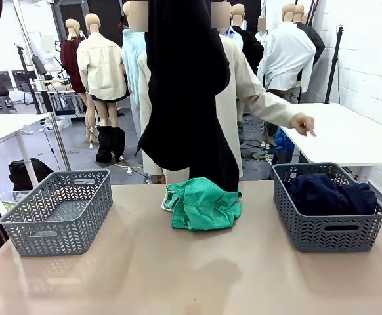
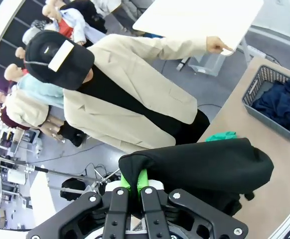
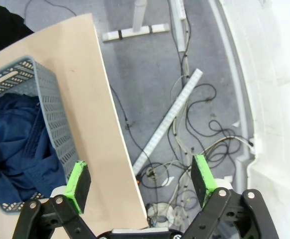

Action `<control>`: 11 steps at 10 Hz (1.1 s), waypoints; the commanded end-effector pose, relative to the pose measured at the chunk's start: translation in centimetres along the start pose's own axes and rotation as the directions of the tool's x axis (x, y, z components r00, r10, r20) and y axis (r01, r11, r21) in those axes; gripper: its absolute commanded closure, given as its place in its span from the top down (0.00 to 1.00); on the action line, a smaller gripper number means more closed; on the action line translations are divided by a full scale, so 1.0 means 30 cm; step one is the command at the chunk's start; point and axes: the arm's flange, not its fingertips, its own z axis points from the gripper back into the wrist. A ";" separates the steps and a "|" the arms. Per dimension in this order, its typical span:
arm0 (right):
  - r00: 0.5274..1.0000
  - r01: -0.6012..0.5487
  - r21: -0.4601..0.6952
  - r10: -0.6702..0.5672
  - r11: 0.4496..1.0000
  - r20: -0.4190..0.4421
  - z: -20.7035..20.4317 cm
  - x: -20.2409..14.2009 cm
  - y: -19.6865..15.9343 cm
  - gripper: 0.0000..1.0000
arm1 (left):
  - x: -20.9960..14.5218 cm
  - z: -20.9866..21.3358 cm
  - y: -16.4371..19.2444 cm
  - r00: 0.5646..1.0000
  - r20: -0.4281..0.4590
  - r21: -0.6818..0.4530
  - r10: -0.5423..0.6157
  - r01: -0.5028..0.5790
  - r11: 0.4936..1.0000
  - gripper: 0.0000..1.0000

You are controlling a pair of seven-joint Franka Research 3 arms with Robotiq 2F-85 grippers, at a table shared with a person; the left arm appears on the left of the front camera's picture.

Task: Sort the tops and bottoms.
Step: Sort the clothes according to human instructions.

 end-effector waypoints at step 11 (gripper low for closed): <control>1.000 -0.014 -0.010 0.014 1.000 -0.001 0.000 -0.002 0.001 1.00 | -0.001 0.015 0.010 1.000 0.006 0.008 -0.003 0.003 1.000 0.00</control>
